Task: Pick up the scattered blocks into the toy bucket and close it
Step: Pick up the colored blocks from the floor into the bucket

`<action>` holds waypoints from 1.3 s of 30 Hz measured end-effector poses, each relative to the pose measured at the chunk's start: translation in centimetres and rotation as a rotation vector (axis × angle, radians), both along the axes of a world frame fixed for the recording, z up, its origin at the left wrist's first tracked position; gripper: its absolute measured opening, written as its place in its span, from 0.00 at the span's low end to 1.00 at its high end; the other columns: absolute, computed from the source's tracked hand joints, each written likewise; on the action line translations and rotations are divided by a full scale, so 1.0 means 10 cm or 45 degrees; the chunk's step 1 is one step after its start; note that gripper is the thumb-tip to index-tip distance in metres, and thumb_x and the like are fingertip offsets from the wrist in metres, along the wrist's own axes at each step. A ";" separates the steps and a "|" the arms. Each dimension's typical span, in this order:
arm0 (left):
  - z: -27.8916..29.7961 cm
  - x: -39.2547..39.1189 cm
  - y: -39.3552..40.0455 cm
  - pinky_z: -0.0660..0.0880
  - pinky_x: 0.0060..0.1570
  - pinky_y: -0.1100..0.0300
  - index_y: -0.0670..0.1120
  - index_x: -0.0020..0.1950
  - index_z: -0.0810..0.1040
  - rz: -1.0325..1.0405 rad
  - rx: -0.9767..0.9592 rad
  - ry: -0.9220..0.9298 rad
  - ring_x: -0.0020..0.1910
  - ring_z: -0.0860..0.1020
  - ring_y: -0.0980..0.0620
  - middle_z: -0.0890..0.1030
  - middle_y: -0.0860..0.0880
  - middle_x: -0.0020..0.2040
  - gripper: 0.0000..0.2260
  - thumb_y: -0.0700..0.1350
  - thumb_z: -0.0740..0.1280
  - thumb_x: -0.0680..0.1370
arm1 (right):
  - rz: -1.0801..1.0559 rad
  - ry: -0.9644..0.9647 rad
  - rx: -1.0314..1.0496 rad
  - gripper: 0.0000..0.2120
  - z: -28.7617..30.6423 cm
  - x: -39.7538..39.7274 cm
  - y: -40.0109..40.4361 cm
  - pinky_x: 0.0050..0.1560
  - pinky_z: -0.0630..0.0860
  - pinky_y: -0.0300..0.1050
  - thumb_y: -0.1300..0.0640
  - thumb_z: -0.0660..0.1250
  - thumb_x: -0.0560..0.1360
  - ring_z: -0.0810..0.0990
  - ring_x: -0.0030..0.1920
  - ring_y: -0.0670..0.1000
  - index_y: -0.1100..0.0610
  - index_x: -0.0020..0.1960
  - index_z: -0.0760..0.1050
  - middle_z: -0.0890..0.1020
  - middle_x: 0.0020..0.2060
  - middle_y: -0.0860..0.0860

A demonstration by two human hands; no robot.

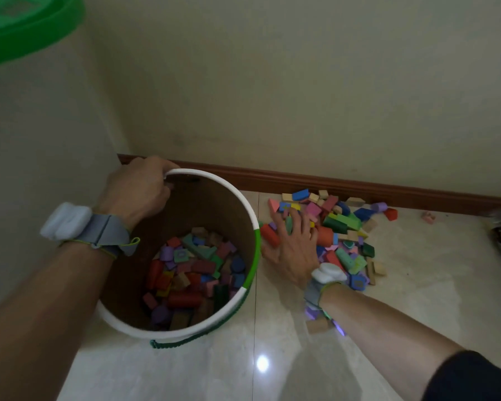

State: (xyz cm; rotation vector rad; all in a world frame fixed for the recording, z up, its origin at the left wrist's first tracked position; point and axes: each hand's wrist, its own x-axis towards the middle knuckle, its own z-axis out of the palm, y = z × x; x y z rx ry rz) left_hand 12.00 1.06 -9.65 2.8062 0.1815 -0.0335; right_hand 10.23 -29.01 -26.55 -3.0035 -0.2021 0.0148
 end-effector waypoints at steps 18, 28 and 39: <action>-0.08 0.25 -0.03 0.75 0.50 0.47 0.56 0.61 0.76 -0.084 0.129 -0.073 0.53 0.77 0.37 0.80 0.42 0.55 0.16 0.47 0.66 0.73 | 0.308 0.104 -0.073 0.25 -0.41 0.82 0.21 0.52 0.66 0.70 0.36 0.47 0.74 0.71 0.61 0.69 0.48 0.65 0.61 0.71 0.65 0.59; -0.07 0.23 -0.01 0.75 0.49 0.47 0.59 0.60 0.76 -0.080 0.067 -0.088 0.52 0.77 0.37 0.81 0.43 0.53 0.17 0.46 0.66 0.73 | 0.307 0.025 0.005 0.19 -0.37 0.59 0.23 0.42 0.74 0.66 0.47 0.63 0.78 0.67 0.55 0.63 0.53 0.61 0.59 0.73 0.57 0.60; -0.03 0.23 -0.04 0.73 0.47 0.50 0.58 0.59 0.78 -0.059 0.092 -0.079 0.52 0.77 0.37 0.81 0.42 0.53 0.15 0.47 0.67 0.73 | 0.219 0.181 -0.031 0.20 -0.30 0.20 0.23 0.54 0.72 0.63 0.48 0.58 0.81 0.64 0.64 0.62 0.56 0.69 0.70 0.70 0.65 0.56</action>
